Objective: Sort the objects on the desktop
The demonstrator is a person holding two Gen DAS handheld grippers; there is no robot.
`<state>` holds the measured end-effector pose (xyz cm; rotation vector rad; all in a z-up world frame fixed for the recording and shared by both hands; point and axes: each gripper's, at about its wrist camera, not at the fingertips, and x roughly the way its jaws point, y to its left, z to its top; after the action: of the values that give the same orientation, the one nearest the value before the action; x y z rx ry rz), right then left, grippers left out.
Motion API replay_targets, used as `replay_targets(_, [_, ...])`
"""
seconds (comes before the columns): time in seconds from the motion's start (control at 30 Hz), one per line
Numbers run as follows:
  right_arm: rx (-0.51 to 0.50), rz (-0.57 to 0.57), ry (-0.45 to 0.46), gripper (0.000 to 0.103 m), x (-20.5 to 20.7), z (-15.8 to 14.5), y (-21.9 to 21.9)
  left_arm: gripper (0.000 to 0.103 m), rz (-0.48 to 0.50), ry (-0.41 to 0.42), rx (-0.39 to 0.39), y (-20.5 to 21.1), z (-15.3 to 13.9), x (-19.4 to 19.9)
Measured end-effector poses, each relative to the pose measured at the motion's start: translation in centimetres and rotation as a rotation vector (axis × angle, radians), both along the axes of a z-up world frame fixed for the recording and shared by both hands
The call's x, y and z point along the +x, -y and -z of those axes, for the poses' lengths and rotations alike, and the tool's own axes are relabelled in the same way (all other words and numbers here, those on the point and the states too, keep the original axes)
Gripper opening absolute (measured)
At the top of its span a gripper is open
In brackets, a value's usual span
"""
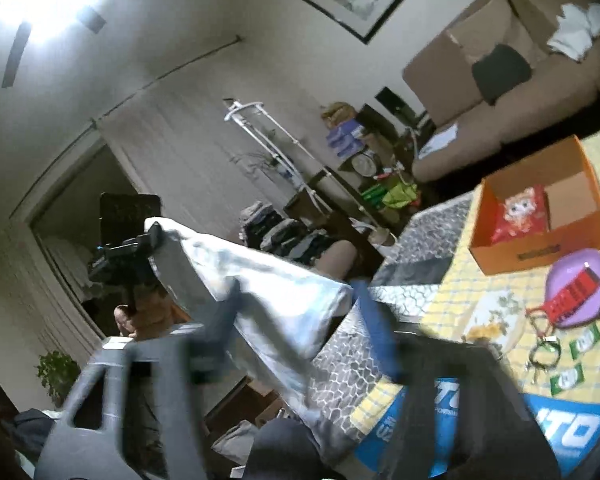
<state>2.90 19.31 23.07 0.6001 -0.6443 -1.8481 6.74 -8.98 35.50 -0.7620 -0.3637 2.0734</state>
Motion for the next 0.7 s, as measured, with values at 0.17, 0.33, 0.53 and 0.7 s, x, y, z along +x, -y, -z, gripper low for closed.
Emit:
replay_targets(0.17, [0.008, 0.024, -0.043, 0.008, -0.1, -1.9, -0.8, 0.002, -0.041, 0.005, -0.012, 1.1, 0.4, -1.8])
replay_targets(0.33, [0.060, 0.066, -0.067, 0.005, -2.1, -4.4, -1.3, 0.002, -0.079, 0.041, 0.030, 1.6, 0.8, -5.9])
replay_targets(0.53, [0.100, 0.154, -0.042, 0.005, -8.3, -6.4, -1.4, 0.002, -0.124, 0.061, 0.074, 0.5, 1.3, -13.7])
replay_targets(0.7, [0.125, 0.218, 0.014, 0.005, -16.8, -5.0, -1.3, 0.002, -0.179, 0.131, 0.126, -0.3, 4.6, -22.3])
